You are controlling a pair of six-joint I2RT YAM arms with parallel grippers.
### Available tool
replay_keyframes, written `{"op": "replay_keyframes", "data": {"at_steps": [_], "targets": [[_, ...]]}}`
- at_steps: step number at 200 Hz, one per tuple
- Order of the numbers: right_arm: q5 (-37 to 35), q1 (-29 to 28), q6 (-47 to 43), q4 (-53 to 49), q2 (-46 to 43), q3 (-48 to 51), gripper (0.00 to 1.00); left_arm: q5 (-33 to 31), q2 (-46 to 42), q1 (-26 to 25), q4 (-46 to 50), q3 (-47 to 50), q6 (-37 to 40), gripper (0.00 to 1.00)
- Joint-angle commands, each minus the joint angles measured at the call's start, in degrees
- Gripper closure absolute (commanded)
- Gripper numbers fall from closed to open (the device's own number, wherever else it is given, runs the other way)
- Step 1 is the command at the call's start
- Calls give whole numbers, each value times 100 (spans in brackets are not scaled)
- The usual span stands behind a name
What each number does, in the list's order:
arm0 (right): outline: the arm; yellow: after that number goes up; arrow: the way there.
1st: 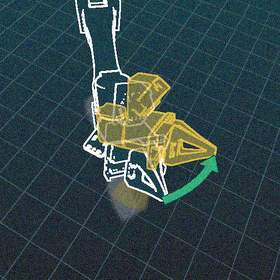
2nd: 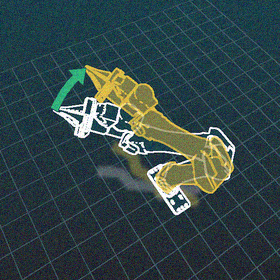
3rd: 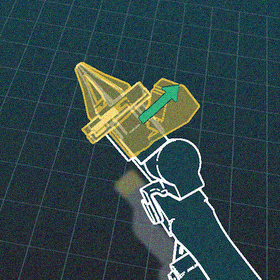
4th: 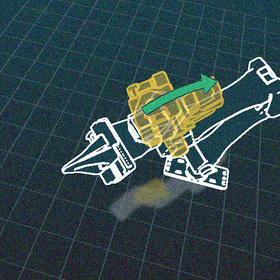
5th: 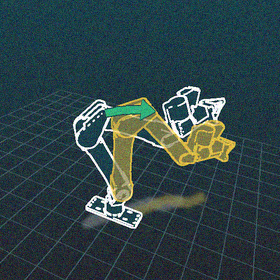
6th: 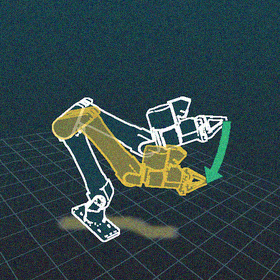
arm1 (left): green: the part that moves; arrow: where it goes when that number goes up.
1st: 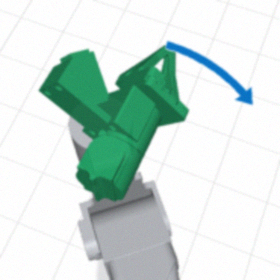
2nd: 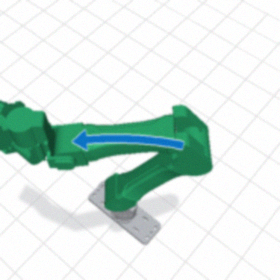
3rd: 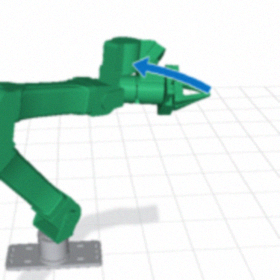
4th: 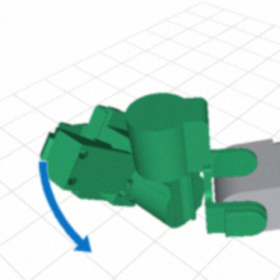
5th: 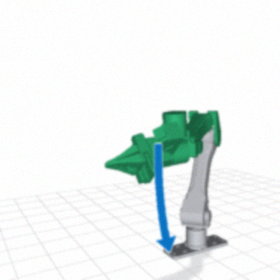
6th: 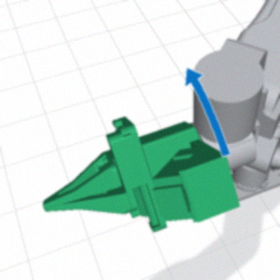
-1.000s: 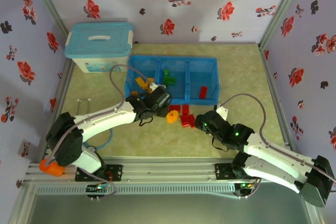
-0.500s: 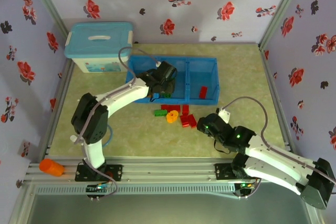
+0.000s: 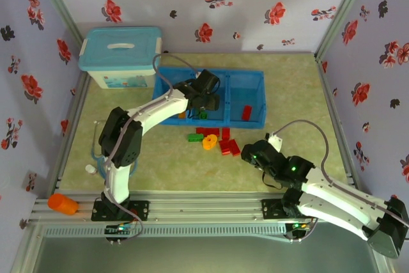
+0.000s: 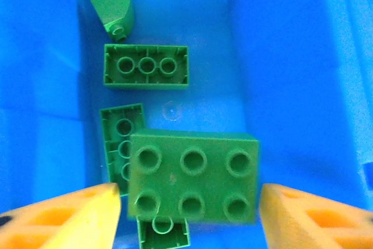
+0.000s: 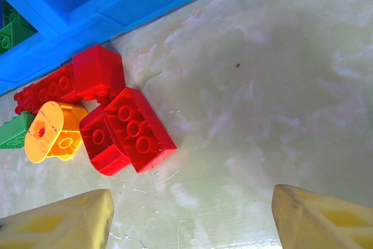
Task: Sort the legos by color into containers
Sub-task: Place the lego in the container, then pick up the lego from the center of the table.
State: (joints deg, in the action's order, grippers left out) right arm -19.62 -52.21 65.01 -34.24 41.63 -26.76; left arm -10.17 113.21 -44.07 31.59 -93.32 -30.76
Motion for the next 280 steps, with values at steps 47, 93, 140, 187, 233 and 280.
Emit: {"op": "replay_keyframes", "data": {"at_steps": [47, 93, 140, 187, 233, 280], "targets": [[-33, -64, -127, -239, 87, -197, 28, 15, -783, -139, 286, -17, 114, 28], [0, -183, -411, -212, 548, -565, 28, 24, -1932, -260, -43, 823, 25, 28], [12, -556, -992, 25, 1550, -1163, 26, -103, -3334, -268, -479, 2503, -269, 28], [199, -792, -1369, 5, 3017, -2175, 25, -533, -4895, -268, -642, 4550, -887, 28], [331, -910, -1702, 68, 4442, -3398, 18, -643, -6407, -266, -450, 6144, -1598, 28], [584, -944, -1896, -236, 6015, -4778, 16, -467, -7399, -285, 24, 7041, -2184, 29]]}}
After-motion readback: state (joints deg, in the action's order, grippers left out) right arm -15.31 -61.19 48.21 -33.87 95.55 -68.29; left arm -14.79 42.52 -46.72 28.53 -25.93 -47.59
